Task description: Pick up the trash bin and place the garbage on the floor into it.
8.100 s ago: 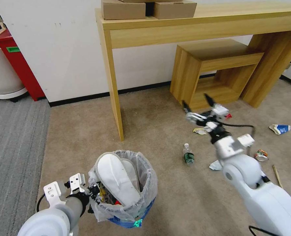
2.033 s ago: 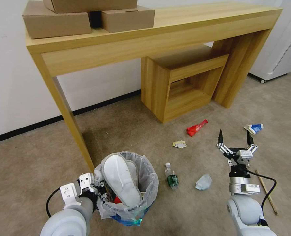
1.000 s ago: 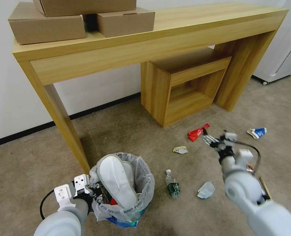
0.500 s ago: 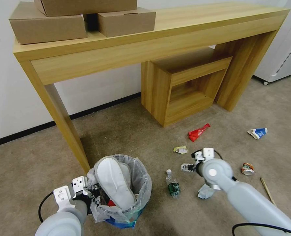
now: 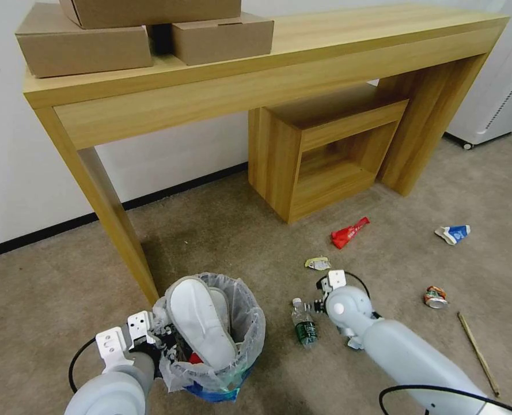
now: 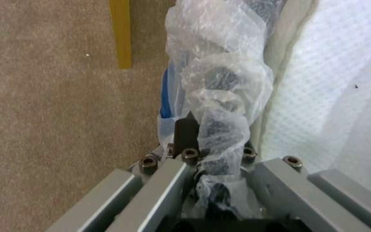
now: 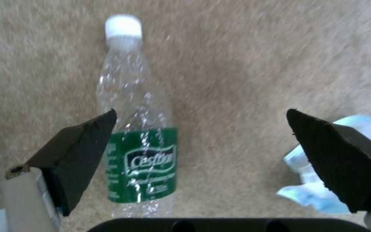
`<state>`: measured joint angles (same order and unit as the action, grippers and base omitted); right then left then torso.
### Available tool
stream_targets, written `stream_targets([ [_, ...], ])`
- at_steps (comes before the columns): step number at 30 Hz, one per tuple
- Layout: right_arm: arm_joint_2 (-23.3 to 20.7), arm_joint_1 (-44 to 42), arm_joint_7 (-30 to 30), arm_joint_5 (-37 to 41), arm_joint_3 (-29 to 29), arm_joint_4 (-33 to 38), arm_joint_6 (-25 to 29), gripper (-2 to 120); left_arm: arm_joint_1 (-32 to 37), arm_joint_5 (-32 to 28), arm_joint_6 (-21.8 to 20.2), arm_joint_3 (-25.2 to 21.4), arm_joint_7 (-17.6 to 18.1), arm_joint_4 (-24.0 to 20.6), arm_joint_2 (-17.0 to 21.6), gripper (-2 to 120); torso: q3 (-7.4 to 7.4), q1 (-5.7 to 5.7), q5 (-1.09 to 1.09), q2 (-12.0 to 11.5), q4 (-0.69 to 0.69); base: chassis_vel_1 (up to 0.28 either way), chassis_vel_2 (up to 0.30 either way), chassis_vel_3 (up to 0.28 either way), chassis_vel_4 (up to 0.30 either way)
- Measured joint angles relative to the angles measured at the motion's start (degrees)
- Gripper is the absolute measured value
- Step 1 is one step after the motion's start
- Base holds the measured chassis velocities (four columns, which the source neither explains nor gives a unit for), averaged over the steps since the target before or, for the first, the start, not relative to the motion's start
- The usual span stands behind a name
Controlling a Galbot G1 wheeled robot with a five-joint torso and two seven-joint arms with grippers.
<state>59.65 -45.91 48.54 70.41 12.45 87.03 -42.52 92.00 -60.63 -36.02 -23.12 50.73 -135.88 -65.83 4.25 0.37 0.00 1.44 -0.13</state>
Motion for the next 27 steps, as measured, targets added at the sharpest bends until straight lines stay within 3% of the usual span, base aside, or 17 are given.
stream_targets([
  [12,6.5,-0.7,-3.0,-5.1,0.4,-5.7,1.5,100,0.9,1.1,-0.1,0.5,0.0,0.2,-0.1,0,0.00,0.00,0.00,0.0,0.01,0.000,0.000,0.000,0.000],
  [27,8.4,-1.9,-5.8,-10.5,0.8,-9.2,3.4,100,1.4,1.9,-0.1,0.9,0.0,0.5,-0.3,0,0.00,0.00,0.00,0.0,0.00,0.000,0.000,0.000,0.000],
])
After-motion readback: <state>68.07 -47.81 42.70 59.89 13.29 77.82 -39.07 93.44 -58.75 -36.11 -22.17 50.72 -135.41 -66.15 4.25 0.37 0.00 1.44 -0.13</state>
